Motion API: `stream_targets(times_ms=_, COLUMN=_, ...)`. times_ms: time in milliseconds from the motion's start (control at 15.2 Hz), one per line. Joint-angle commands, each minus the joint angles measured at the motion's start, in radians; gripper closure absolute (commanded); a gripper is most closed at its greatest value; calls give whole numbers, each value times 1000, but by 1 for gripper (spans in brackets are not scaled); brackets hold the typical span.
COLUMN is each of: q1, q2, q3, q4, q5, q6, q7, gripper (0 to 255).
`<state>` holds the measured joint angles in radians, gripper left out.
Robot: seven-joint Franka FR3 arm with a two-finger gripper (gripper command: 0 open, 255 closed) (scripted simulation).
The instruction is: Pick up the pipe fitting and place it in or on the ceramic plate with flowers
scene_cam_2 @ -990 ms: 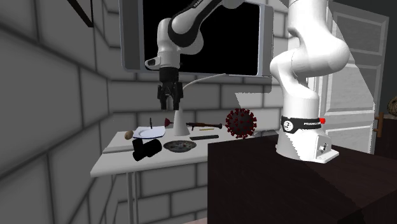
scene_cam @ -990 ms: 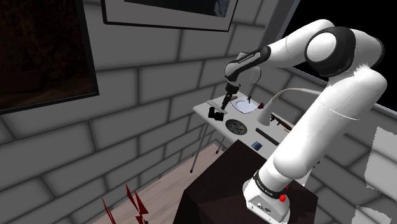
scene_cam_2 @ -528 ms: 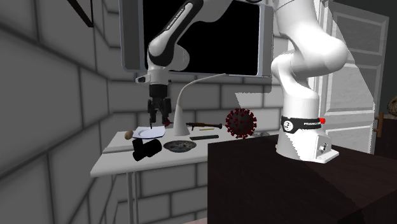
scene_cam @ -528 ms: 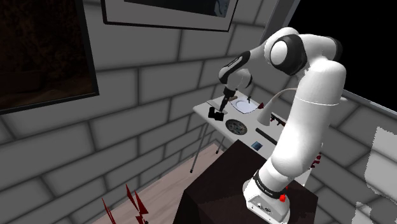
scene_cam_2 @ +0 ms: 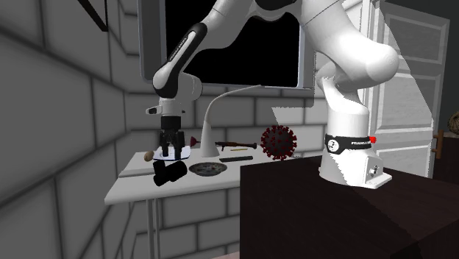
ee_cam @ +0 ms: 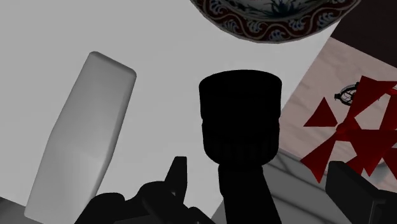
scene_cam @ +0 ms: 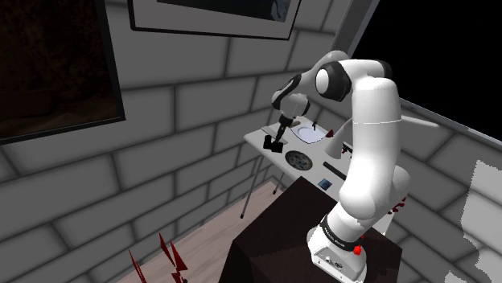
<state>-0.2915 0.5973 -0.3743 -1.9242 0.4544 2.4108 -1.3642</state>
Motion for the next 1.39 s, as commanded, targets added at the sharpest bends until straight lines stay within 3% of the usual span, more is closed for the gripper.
stream_targets(times_ms=0, q1=-12, q2=34, q3=14, q4=19, q5=15, q6=14, q7=-13, gripper=0)
stream_targets(times_ms=858, q1=-27, q2=93, q3=41, q4=32, q5=45, q6=59, q7=-31, gripper=0)
stream_targets(times_ms=924, q1=-27, q2=93, q3=41, q4=32, q5=45, q6=59, q7=-31, gripper=255)
stream_targets(times_ms=1320, q1=-27, q2=93, q3=41, q4=32, q5=45, q6=59, q7=-31, gripper=255)
